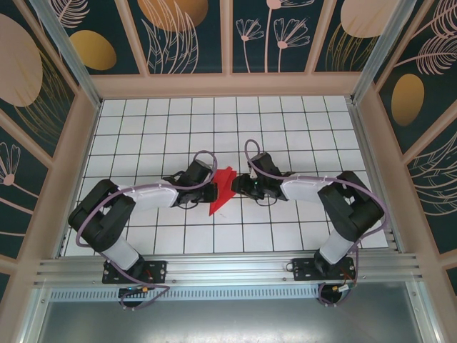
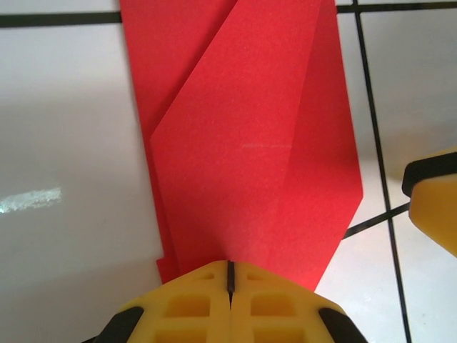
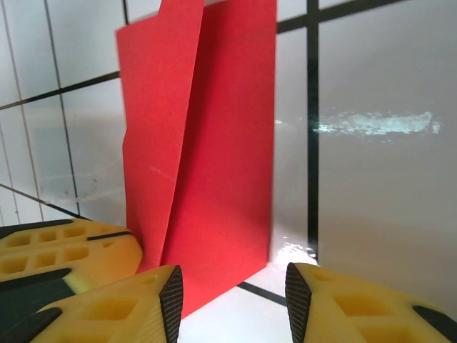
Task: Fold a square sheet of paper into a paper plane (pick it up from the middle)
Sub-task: Turn over the paper at the center of the table.
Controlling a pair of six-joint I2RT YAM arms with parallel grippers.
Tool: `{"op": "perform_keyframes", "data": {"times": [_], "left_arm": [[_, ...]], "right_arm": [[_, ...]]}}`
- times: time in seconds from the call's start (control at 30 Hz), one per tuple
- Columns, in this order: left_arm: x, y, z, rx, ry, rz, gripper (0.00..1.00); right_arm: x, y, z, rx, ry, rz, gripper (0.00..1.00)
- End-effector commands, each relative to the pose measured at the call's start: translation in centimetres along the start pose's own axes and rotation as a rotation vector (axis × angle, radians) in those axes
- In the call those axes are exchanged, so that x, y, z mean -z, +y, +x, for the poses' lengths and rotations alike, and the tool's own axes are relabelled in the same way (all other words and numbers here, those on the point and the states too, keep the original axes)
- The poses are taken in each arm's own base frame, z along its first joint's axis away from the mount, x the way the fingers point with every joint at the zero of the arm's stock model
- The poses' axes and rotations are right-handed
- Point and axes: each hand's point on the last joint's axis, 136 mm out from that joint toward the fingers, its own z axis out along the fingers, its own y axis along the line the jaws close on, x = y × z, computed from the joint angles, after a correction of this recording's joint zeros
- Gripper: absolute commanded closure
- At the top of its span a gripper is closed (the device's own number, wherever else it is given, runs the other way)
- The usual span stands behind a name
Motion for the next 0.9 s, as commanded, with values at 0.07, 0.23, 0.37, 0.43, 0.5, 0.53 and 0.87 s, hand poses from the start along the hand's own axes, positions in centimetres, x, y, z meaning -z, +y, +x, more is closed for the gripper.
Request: {"op": "perform_keyframes", "data": {"times": [0.07, 0.23, 0.37, 0.43, 0.5, 0.53, 0.87], "left_arm": [[-0.6, 0.7, 1.0, -0.013, 0.015, -0.001, 1.0], [-0.7, 1.0, 1.7, -0.007, 0.026, 0.001, 1.0], [-0.8, 0.9, 2.1, -0.002, 0.036, 0.016, 1.0], [-0.8, 0.6, 2.2, 0.002, 0.039, 0.038, 1.0], [-0.8, 0.3, 2.3, 0.008, 0.046, 0.057, 1.0], [-0.8, 0.2, 2.4, 0.01, 0.051, 0.062, 1.0], [-0.8, -0.1, 3.0, 0.032, 0.063, 0.101, 0.99]], "right_arm": [[-0.8, 1.5, -0.4, 0.002, 0.014, -0.056, 0.54], [-1.2, 1.7, -0.5, -0.001, 0.019, -0.069, 0.54], [-1.5, 1.7, -0.5, -0.006, 0.022, -0.07, 0.54], [-1.6, 1.7, -0.5, -0.006, 0.027, -0.073, 0.54], [-1.8, 1.6, -0.5, -0.014, 0.028, -0.07, 0.55], [-1.8, 1.6, -0.5, -0.014, 0.03, -0.071, 0.55], [-1.5, 2.7, -0.7, -0.017, 0.024, -0.123, 0.55]]}}
